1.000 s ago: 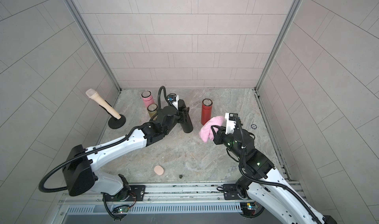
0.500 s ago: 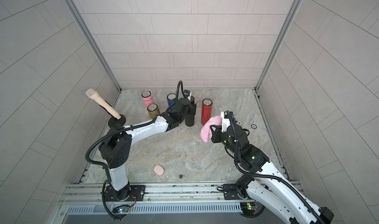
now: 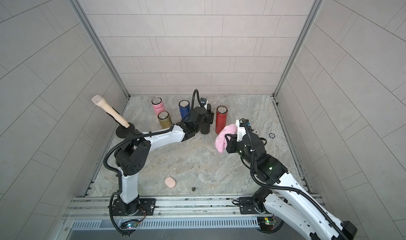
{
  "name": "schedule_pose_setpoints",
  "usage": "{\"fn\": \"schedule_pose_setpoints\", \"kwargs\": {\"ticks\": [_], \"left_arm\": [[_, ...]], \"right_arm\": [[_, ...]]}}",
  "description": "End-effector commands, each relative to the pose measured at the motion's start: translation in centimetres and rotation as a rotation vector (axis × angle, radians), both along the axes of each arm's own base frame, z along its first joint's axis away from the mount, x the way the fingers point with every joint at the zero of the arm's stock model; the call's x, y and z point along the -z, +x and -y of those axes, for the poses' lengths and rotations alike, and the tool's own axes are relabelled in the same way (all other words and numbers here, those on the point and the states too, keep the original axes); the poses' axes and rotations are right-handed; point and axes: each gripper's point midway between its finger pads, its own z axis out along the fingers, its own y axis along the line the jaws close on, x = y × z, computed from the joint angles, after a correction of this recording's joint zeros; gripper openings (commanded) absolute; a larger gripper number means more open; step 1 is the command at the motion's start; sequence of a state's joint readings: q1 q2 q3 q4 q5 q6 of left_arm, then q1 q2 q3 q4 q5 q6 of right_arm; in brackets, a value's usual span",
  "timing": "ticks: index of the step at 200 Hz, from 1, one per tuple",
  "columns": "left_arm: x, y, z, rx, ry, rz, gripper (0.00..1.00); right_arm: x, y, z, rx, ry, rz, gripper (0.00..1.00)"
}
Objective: Wipe the surface of the thermos
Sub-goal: Place the thermos at the center of the board.
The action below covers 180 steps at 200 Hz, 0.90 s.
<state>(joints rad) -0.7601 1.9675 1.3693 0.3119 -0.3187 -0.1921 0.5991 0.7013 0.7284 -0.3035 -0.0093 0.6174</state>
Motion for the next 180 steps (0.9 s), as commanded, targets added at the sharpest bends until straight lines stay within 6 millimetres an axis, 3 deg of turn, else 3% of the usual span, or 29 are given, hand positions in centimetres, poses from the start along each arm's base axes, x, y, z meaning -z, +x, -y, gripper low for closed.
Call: {"fn": "schedule_pose_setpoints", "kwargs": {"ticks": [1,26,68,127,148,180], "left_arm": [[-3.7,-0.1,-0.7,-0.019,-0.048,0.092,1.00],[-5.2,-0.6,-1.2,-0.022,-0.056,0.109,1.00],[-9.5,-2.5,-3.3,-0.061,-0.098,0.082,1.00],[-16.3,-5.1,-10.7,-0.264,-0.080,0.113,1.00],[-16.2,-4.7,-12.5,-0.315,0.049,0.004,1.00],[-14.2,-3.5,-12.5,-0.285,0.129,-0.111,1.00]], "right_arm": [[-0.5,0.3,0.3,0.021,0.003,0.024,0.00],[-0.8,0.4,0.2,0.019,0.005,0.026,0.00],[-1.9,0.3,0.2,0.021,0.015,0.030,0.00],[-1.2,0.7,-0.2,0.016,0.008,-0.001,0.00],[-0.7,0.9,-0.4,0.014,0.000,-0.021,0.00],[-0.6,1.2,-0.4,0.021,-0.011,-0.036,0.00]]}}
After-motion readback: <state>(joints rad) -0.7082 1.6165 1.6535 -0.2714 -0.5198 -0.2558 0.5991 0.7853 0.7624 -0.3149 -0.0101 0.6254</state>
